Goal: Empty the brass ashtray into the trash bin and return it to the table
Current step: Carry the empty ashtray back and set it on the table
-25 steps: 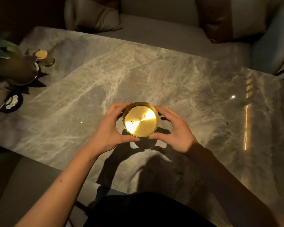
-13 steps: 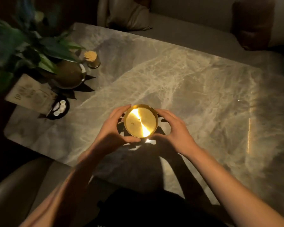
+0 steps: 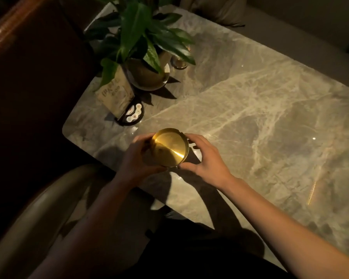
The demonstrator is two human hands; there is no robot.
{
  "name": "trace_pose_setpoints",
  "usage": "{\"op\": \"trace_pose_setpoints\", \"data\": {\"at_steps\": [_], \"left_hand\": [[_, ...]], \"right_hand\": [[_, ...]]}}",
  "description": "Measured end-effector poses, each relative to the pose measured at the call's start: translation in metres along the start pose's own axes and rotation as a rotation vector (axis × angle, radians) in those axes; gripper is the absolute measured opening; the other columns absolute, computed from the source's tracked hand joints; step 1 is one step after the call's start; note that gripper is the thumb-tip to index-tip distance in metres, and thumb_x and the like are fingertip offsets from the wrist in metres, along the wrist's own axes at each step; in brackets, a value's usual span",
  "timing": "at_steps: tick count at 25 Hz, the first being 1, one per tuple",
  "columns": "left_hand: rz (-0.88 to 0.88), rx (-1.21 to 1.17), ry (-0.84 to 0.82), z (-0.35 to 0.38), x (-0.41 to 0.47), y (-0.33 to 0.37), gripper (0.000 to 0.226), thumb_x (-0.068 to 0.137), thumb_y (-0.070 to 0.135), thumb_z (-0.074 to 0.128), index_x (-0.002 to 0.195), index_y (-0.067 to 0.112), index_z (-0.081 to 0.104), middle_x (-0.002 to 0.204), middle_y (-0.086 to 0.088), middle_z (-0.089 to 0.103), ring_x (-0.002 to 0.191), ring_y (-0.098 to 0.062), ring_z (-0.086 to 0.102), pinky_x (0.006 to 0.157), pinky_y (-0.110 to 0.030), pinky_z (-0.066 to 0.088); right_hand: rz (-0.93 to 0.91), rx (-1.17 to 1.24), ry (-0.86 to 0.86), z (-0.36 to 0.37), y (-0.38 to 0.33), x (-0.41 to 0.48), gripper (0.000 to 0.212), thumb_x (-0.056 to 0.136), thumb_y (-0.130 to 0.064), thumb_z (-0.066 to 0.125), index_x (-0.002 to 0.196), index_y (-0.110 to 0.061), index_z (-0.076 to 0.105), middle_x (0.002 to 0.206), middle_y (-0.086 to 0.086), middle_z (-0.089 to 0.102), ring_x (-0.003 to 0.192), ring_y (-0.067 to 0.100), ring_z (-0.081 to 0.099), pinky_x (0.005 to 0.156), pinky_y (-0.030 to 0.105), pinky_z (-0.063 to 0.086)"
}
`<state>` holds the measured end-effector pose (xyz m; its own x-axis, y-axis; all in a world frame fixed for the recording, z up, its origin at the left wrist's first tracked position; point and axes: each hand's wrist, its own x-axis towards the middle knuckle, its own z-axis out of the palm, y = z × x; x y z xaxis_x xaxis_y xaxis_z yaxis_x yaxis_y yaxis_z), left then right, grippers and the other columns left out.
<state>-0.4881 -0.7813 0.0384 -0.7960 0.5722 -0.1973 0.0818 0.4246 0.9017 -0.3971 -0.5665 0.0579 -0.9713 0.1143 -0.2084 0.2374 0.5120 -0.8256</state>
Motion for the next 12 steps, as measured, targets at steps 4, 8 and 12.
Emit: {"op": "trace_pose_setpoints", "data": {"at_steps": [4, 8, 12], "left_hand": [[-0.082, -0.059, 0.06, -0.021, -0.016, -0.027, 0.095, 0.05, 0.021, 0.094, 0.132, 0.026, 0.046, 0.134, 0.0, 0.049, 0.123, -0.014, 0.051, 0.099, -0.031, 0.049], [-0.092, -0.073, 0.126, -0.046, -0.017, -0.053, 0.087, 0.047, 0.043, 0.085, 0.125, 0.04, 0.046, 0.133, -0.004, 0.051, 0.123, -0.02, 0.052, 0.1, -0.034, 0.047], [-0.132, -0.04, 0.165, -0.07, -0.014, -0.088, 0.096, 0.049, 0.036, 0.089, 0.135, 0.026, 0.048, 0.139, -0.003, 0.051, 0.126, -0.016, 0.052, 0.103, -0.039, 0.048]], "right_hand": [[-0.031, -0.041, -0.075, 0.036, -0.008, 0.023, 0.079, 0.07, -0.032, 0.085, 0.137, -0.013, 0.048, 0.135, 0.005, 0.054, 0.122, 0.02, 0.052, 0.104, 0.034, 0.042], [-0.053, -0.076, -0.132, 0.074, -0.013, 0.051, 0.076, 0.072, -0.031, 0.082, 0.136, -0.011, 0.047, 0.132, 0.008, 0.054, 0.121, 0.02, 0.051, 0.102, 0.029, 0.041], [-0.085, -0.109, -0.18, 0.107, -0.017, 0.081, 0.079, 0.07, -0.029, 0.083, 0.137, -0.008, 0.047, 0.129, 0.011, 0.053, 0.12, 0.021, 0.049, 0.097, 0.019, 0.034]]}}
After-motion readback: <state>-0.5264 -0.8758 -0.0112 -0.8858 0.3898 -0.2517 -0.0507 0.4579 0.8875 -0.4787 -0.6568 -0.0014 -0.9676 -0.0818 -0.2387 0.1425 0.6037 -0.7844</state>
